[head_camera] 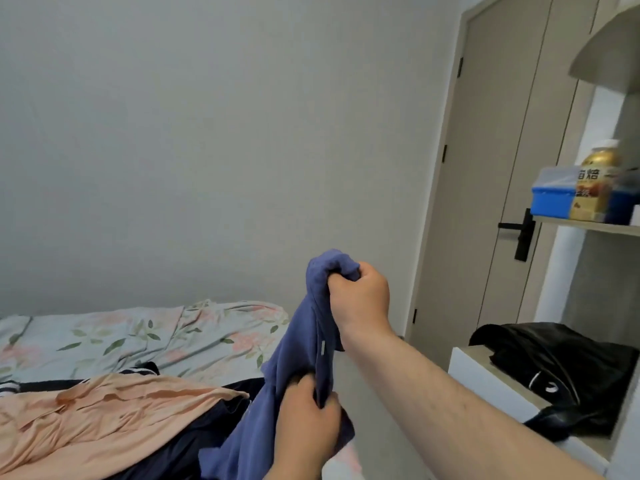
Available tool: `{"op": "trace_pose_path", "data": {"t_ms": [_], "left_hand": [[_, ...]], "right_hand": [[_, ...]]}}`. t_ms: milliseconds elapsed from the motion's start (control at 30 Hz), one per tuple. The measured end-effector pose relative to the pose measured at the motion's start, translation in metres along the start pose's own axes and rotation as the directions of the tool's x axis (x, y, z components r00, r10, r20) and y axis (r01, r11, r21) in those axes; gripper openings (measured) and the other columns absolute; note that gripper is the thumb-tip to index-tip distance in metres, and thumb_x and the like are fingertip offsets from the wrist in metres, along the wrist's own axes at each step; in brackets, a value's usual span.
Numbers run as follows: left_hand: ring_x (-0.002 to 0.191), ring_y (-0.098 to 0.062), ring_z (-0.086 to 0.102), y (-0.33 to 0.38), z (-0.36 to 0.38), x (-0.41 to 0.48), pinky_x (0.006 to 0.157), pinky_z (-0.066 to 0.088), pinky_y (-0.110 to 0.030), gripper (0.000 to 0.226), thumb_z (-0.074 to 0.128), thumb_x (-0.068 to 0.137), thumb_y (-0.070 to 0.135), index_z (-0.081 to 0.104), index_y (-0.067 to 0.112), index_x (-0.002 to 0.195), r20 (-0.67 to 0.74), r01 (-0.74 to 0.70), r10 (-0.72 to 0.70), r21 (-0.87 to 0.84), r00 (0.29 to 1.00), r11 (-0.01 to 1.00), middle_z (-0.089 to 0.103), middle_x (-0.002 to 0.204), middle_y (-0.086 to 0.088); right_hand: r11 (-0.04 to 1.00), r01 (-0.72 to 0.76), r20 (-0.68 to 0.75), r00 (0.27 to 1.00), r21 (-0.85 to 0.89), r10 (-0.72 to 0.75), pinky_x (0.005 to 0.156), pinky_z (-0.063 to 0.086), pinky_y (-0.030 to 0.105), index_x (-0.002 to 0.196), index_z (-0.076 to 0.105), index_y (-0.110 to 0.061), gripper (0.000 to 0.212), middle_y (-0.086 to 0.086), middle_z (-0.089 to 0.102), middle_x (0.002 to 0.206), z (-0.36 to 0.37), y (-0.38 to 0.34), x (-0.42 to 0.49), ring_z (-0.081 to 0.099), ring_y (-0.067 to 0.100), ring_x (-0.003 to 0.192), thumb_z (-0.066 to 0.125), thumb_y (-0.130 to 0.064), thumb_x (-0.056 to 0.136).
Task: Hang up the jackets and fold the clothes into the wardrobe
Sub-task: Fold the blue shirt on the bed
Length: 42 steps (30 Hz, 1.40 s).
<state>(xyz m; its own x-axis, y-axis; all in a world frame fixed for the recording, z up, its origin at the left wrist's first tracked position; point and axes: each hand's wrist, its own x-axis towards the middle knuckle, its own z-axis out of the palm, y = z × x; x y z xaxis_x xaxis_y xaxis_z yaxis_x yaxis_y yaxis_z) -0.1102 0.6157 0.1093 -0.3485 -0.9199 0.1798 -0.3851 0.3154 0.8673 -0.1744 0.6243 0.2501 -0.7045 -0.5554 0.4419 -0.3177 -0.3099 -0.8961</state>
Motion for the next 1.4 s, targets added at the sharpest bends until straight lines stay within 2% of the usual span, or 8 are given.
{"op": "trace_pose_path", "data": {"t_ms": [300, 433, 533, 633, 800, 933, 1200, 1400], "left_hand": [[0.060, -0.014, 0.059, 0.014, -0.163, 0.027, 0.054, 0.043, -0.025, 0.016, 0.053, 0.089, -0.005, 0.065, 0.005, 0.084, 0.143, -0.077, 0.146, -0.405, 0.979, 0.911, 0.066, 0.070, -0.012], [0.068, -0.015, 0.062, 0.035, -0.265, 0.032, 0.056, 0.045, -0.024, 0.026, 0.079, 0.068, 0.023, 0.067, 0.008, 0.086, 0.267, -0.225, 0.277, -0.208, 0.923, 0.952, 0.069, 0.078, -0.011], [0.072, -0.009, 0.068, 0.051, -0.323, 0.030, 0.060, 0.052, -0.027, 0.034, 0.072, 0.052, 0.031, 0.070, 0.029, 0.086, 0.421, -0.368, 0.183, 0.413, 0.888, 0.833, 0.073, 0.080, 0.004], [0.072, -0.006, 0.068, 0.059, -0.362, 0.035, 0.071, 0.054, -0.036, 0.036, 0.058, 0.048, 0.044, 0.068, 0.031, 0.080, 0.318, -0.334, 0.154, 0.652, 0.935, 0.680, 0.072, 0.074, 0.010], [0.070, -0.020, 0.067, 0.063, -0.411, 0.043, 0.069, 0.052, -0.040, 0.043, 0.065, 0.054, 0.053, 0.073, 0.024, 0.083, -0.061, -0.331, 0.372, 0.344, 0.926, 0.879, 0.072, 0.072, -0.003], [0.066, -0.020, 0.066, 0.056, -0.401, 0.057, 0.066, 0.051, -0.038, 0.016, 0.074, 0.077, 0.039, 0.072, 0.025, 0.071, -0.248, -0.269, 0.360, 0.334, 0.900, 0.903, 0.070, 0.062, 0.002], [0.060, -0.016, 0.057, -0.050, -0.299, 0.112, 0.061, 0.041, -0.030, 0.036, 0.066, 0.089, 0.033, 0.065, 0.003, 0.070, -0.023, -0.027, 0.036, 0.296, 0.999, 0.955, 0.067, 0.062, -0.004], [0.068, -0.022, 0.063, -0.155, -0.231, 0.140, 0.065, 0.045, -0.033, 0.032, 0.059, 0.093, 0.026, 0.066, 0.012, 0.066, 0.022, 0.073, -0.087, 0.376, 0.996, 0.924, 0.068, 0.066, 0.000]], "right_hand": [[0.982, 0.141, 0.074, 0.988, -0.123, -0.133, 0.053, 0.041, 0.029, 0.062, 0.045, -0.019, 0.027, -0.004, 0.047, 0.056, -0.060, -0.069, 0.035, 0.044, 0.015, 0.058, 0.055, -0.003, 0.081], [0.975, 0.156, -0.008, 0.987, -0.157, -0.159, 0.053, 0.029, 0.027, 0.066, 0.041, -0.016, 0.024, 0.002, 0.038, 0.059, -0.077, -0.079, 0.045, 0.034, 0.017, 0.059, 0.045, 0.004, 0.078], [0.976, 0.150, -0.009, 0.988, -0.160, -0.154, 0.053, 0.025, 0.028, 0.064, 0.036, -0.018, 0.027, 0.003, 0.033, 0.059, -0.080, -0.087, 0.047, 0.029, 0.017, 0.060, 0.040, 0.006, 0.077], [0.985, 0.127, -0.016, 0.991, -0.117, -0.129, 0.058, 0.029, 0.031, 0.066, 0.039, -0.017, 0.026, 0.006, 0.038, 0.063, -0.085, -0.098, 0.049, 0.032, 0.018, 0.063, 0.040, 0.006, 0.081], [0.982, 0.083, 0.089, 0.994, -0.169, -0.068, 0.053, 0.046, 0.027, 0.085, 0.061, -0.005, 0.020, 0.013, 0.062, 0.075, -0.107, -0.116, 0.053, 0.056, 0.021, 0.059, 0.048, 0.011, 0.084], [0.946, -0.026, 0.308, 0.942, -0.322, 0.131, 0.073, 0.058, 0.038, 0.087, 0.076, -0.005, 0.020, 0.016, 0.076, 0.084, -0.111, -0.100, 0.058, 0.072, 0.031, 0.074, 0.060, 0.005, 0.080], [0.776, -0.394, 0.366, 0.715, -0.492, 0.596, 0.091, 0.053, 0.039, 0.099, 0.074, -0.007, 0.033, 0.013, 0.076, 0.097, -0.076, 0.039, 0.050, 0.071, 0.030, 0.097, 0.069, -0.038, 0.088], [0.642, -0.532, 0.345, 0.555, -0.553, 0.757, 0.073, 0.046, 0.029, 0.075, 0.069, -0.014, 0.027, 0.008, 0.072, 0.086, -0.056, 0.164, 0.045, 0.066, 0.023, 0.075, 0.068, -0.041, 0.074]]}}
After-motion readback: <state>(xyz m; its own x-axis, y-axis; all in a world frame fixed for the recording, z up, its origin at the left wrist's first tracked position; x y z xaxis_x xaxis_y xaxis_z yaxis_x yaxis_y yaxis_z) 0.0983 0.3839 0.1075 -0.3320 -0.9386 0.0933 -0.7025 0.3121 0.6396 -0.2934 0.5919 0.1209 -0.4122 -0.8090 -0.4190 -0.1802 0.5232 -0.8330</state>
